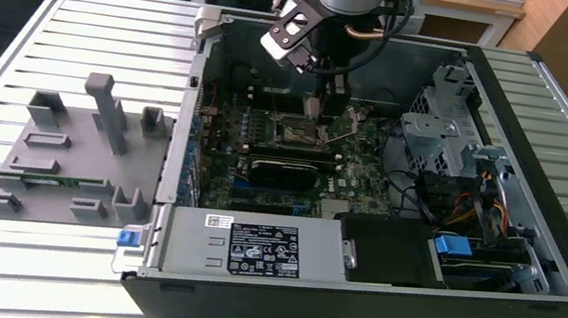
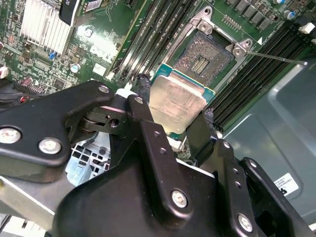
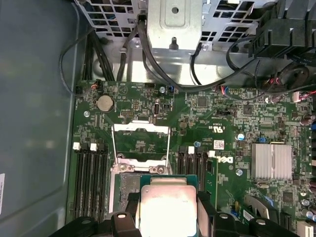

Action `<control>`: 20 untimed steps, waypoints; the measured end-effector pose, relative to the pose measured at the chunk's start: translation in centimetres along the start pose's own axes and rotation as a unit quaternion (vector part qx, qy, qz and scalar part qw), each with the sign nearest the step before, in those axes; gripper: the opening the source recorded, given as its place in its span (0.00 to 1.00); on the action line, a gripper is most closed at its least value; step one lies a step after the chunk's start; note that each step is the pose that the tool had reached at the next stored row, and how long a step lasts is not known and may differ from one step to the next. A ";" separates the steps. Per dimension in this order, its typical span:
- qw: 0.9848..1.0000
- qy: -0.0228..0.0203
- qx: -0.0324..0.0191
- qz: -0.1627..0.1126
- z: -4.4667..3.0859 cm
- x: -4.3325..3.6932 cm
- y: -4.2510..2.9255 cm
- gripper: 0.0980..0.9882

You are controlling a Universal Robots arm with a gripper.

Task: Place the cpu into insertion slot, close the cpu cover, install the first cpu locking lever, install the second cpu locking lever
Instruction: 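Place the cpu into insertion slot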

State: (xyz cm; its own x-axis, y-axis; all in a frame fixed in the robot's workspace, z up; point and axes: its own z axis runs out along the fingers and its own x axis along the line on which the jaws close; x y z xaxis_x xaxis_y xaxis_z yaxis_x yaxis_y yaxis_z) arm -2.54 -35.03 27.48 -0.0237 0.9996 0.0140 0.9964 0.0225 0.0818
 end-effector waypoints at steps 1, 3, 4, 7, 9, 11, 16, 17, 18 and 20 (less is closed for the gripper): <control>1.000 0.000 0.000 0.000 0.11 0.01 -0.01 0.50; 1.000 0.000 0.000 0.000 0.38 0.01 -0.04 0.50; 1.000 0.000 0.000 0.000 0.49 0.03 -0.05 0.50; 1.000 0.000 0.000 0.000 0.73 0.20 -0.11 0.50; 1.000 0.000 0.000 0.002 0.91 0.33 -0.24 0.50; 1.000 0.000 0.000 0.005 1.07 0.42 -0.30 0.50; 1.000 -0.001 0.000 0.007 1.32 0.45 -0.37 0.50; 1.000 -0.001 0.000 0.007 1.35 0.45 -0.37 0.50; 1.000 -0.001 0.000 0.007 1.38 0.45 -0.38 0.50; 1.000 -0.001 0.000 0.007 1.42 0.44 -0.39 0.50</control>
State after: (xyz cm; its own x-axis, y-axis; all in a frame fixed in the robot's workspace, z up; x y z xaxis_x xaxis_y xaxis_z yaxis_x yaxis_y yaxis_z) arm -2.82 -34.57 26.04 -0.0097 0.9999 0.0140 0.9966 0.0085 0.0818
